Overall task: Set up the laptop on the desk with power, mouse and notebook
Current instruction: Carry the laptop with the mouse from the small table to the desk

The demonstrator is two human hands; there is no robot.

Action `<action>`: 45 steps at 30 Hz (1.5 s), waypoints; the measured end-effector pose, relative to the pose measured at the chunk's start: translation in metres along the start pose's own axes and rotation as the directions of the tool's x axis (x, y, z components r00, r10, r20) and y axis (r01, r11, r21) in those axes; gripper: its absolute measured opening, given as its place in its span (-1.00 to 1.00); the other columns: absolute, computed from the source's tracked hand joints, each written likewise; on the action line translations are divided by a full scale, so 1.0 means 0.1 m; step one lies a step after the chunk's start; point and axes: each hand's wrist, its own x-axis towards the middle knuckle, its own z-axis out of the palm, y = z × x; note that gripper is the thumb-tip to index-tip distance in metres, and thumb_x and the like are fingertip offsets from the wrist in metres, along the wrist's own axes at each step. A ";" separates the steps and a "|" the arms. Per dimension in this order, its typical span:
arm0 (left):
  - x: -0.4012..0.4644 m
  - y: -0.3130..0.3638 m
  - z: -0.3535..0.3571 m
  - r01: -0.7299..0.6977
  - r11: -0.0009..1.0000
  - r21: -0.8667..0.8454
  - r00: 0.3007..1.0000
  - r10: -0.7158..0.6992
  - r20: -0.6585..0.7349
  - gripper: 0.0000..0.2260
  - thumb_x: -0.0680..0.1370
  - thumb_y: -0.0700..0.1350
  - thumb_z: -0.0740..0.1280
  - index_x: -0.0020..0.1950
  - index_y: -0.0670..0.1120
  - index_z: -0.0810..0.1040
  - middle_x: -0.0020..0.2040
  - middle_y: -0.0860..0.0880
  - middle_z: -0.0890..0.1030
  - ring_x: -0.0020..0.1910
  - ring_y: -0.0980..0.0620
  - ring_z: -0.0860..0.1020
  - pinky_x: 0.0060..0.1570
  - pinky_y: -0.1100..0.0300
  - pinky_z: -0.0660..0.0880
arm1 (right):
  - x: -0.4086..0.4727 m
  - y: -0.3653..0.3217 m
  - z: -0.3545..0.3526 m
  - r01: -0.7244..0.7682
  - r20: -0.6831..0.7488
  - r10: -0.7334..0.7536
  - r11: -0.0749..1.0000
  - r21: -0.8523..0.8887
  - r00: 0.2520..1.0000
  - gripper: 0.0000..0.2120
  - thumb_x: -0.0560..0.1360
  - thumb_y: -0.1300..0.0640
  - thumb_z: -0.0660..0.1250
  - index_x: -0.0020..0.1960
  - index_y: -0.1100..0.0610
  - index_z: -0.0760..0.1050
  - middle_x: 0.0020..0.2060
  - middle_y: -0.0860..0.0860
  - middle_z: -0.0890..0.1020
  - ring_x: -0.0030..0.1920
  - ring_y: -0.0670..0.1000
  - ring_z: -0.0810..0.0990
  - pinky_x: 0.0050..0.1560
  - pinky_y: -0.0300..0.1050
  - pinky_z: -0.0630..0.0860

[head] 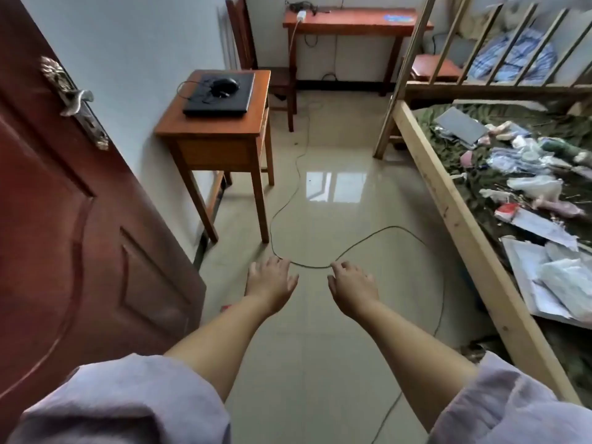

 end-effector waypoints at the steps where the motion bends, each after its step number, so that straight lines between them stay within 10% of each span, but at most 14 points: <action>1: 0.01 0.01 0.03 0.004 1.000 0.013 1.000 -0.004 0.025 -0.60 0.59 0.10 0.06 0.35 -0.07 0.34 0.31 -0.12 0.45 0.29 -0.12 0.39 0.29 -0.03 0.25 | 0.00 0.02 0.03 -0.003 0.032 0.004 1.000 -0.016 0.999 -0.66 0.58 0.01 0.00 0.29 0.09 0.32 0.23 0.11 0.45 0.22 0.16 0.42 0.17 0.06 0.37; 18: 2.18 -0.39 -0.08 0.096 0.984 -0.152 0.958 -0.050 0.283 -0.64 0.61 0.09 0.02 0.00 -0.14 0.46 0.09 -0.19 0.60 0.08 -0.20 0.53 -0.11 0.07 0.38 | 2.17 0.33 -0.08 -0.069 0.197 0.080 0.995 -0.066 0.977 -0.65 0.59 0.06 -0.02 -0.15 0.16 0.48 -0.02 0.21 0.63 -0.02 0.23 0.58 -0.18 -0.07 0.38; 29: 4.26 -0.48 -0.78 0.107 0.965 -0.239 0.960 -0.038 0.277 -0.59 0.61 0.09 0.02 -0.04 -0.18 0.52 -0.05 -0.19 0.62 -0.05 -0.19 0.57 0.03 -0.05 0.53 | 4.32 0.49 -0.66 -0.143 0.171 0.145 0.989 -0.025 0.975 -0.69 0.57 0.02 -0.01 -0.21 0.11 0.40 -0.05 0.18 0.62 -0.07 0.18 0.56 -0.21 -0.10 0.34; 36: 5.79 -0.35 -1.10 0.187 0.913 -0.361 0.976 -0.131 0.175 -0.63 0.62 0.09 0.03 -0.24 -0.06 0.45 -0.28 -0.02 0.52 -0.28 0.03 0.48 -0.38 0.18 0.28 | 6.10 0.71 -1.18 -0.012 0.143 0.018 0.999 -0.039 0.990 -0.62 0.57 0.05 -0.02 -0.41 0.11 0.21 -0.25 0.17 0.54 -0.25 0.17 0.44 -0.24 -0.09 0.34; 45: 7.11 -0.52 -1.67 0.372 0.785 -0.495 0.917 -0.393 0.067 -0.57 0.61 0.08 0.01 -0.16 -0.16 0.52 -0.25 -0.09 0.56 -0.16 -0.15 0.57 -0.20 0.08 0.43 | 8.16 0.50 -1.95 0.244 0.173 -0.220 0.961 -0.131 0.960 -0.62 0.57 0.17 0.01 -0.44 0.10 0.17 -0.47 0.01 0.33 -0.45 0.05 0.33 -0.47 -0.19 0.28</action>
